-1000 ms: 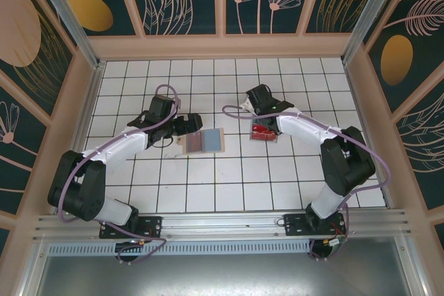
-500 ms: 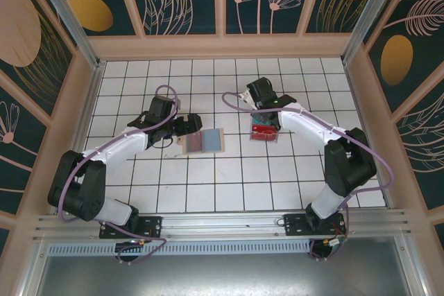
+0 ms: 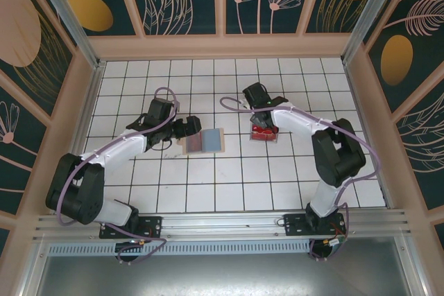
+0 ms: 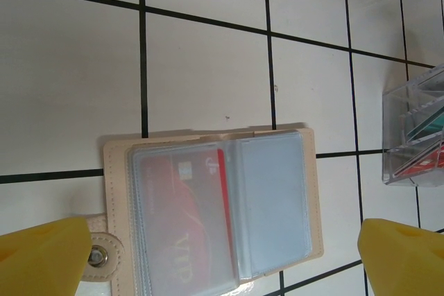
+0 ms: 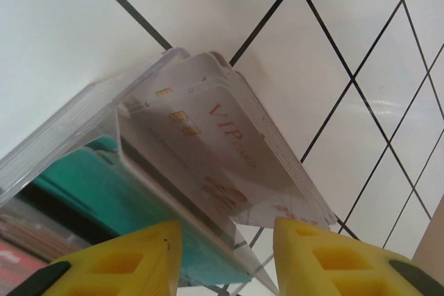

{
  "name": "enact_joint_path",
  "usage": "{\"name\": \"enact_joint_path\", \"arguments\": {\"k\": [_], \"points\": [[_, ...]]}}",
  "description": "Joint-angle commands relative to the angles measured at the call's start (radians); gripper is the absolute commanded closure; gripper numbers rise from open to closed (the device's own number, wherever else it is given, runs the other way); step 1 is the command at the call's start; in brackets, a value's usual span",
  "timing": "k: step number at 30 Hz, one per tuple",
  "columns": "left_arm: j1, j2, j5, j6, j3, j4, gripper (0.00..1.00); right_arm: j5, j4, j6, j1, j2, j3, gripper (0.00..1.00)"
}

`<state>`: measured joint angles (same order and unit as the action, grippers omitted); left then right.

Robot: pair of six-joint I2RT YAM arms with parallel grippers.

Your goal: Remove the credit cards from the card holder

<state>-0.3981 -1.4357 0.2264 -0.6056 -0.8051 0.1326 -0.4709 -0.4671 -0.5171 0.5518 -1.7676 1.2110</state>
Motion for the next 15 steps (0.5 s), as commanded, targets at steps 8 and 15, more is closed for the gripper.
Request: {"name": "enact_joint_path", "arguments": {"k": [8,15], "points": [[0.004,0.023,-0.01,0.004,0.011,0.007,0.01,-0.109,0.041,0.052,-0.053,-0.024,0.087,0.62],[0.004,0.011,-0.007,0.001,0.006,0.004,0.02,0.003,-0.008,0.15,-0.045,0.048,0.089,0.65]]}}
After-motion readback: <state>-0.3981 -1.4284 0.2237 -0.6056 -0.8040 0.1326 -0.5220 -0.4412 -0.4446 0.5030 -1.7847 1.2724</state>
